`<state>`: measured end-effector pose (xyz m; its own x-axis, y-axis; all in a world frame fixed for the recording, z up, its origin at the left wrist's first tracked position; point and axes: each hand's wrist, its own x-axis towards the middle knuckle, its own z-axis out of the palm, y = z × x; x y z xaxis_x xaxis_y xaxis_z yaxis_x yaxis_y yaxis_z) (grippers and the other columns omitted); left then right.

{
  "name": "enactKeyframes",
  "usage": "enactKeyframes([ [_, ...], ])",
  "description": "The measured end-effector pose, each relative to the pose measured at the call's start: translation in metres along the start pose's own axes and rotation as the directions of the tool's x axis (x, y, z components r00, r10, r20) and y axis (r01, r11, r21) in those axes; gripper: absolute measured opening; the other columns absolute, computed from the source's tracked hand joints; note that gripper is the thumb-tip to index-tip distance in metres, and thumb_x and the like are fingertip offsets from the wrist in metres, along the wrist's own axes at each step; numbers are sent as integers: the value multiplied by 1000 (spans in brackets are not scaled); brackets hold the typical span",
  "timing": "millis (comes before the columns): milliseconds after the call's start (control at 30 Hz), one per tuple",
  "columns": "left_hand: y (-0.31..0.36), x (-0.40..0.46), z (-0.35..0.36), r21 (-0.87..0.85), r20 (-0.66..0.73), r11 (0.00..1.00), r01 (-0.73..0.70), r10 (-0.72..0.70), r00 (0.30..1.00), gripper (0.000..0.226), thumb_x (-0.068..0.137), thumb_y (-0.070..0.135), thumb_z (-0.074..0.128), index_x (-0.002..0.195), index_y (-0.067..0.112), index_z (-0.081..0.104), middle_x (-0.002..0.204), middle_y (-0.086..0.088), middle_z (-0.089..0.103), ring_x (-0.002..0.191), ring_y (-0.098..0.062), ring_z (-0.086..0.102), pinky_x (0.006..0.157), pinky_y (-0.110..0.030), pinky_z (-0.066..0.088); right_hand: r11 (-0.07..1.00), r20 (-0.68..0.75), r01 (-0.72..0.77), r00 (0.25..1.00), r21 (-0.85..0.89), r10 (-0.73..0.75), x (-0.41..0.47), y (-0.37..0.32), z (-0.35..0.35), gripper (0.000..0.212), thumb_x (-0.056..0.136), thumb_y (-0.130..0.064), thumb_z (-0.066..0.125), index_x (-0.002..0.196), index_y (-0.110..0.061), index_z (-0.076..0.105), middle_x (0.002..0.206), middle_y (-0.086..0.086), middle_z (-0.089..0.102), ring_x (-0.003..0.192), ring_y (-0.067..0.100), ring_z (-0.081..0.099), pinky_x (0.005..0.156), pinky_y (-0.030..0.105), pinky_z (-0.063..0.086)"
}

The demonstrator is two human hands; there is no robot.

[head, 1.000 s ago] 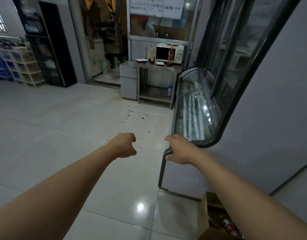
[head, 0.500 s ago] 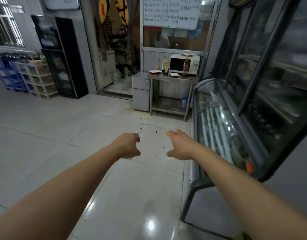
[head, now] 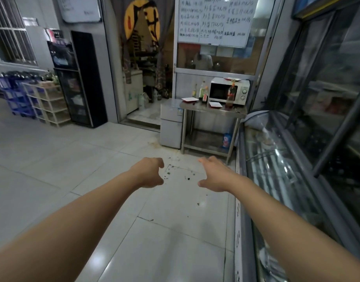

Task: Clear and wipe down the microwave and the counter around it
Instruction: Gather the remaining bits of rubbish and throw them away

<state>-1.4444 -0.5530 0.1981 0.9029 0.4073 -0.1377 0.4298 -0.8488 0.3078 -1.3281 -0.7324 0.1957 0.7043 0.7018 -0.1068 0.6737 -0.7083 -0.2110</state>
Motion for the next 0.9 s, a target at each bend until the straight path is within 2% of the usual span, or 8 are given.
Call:
enactKeyframes([
  [133,-2,79,-9,-1,9,999,-36,36,999,55,82,26,68,131,21,45,129,-5,53,110,-24,56,93,-37,49,1000,14,-27,1000,9,27,71,23,-11,80,85,-36,64,148,-23,16,152,8,22,138,29,26,108,43,34],
  [267,-5,173,-22,-20,11,995,-98,98,995,55,82,24,68,131,19,46,124,-5,57,96,-20,59,87,-33,51,999,3,-51,999,1,51,152,42,-25,79,86,-35,64,148,-21,17,151,9,22,136,31,30,107,44,35],
  [433,-8,299,-45,-13,32,986,-164,165,986,56,80,26,71,130,19,48,123,-5,59,108,-23,57,90,-32,49,993,-2,-107,994,40,107,255,65,-48,78,86,-33,64,148,-21,17,150,8,22,134,31,33,105,41,37],
  [600,-5,406,-66,-7,48,979,-204,204,978,55,80,30,71,129,21,48,124,-3,59,108,-22,57,89,-31,47,984,8,-158,987,76,158,341,93,-68,79,87,-34,63,148,-20,16,153,7,16,139,29,23,109,41,31],
  [800,4,514,-67,-19,85,975,-222,223,971,59,79,29,72,131,21,46,125,-4,58,109,-23,57,88,-31,47,977,0,-201,980,79,201,438,134,-80,78,87,-34,63,148,-22,17,154,8,18,139,29,25,110,43,31],
  [900,14,573,-70,-3,86,975,-224,223,971,58,79,28,72,131,22,46,125,-5,57,110,-24,56,92,-36,48,979,-11,-187,982,81,188,493,160,-89,78,87,-34,63,148,-23,17,154,8,18,140,30,25,110,43,31],
])
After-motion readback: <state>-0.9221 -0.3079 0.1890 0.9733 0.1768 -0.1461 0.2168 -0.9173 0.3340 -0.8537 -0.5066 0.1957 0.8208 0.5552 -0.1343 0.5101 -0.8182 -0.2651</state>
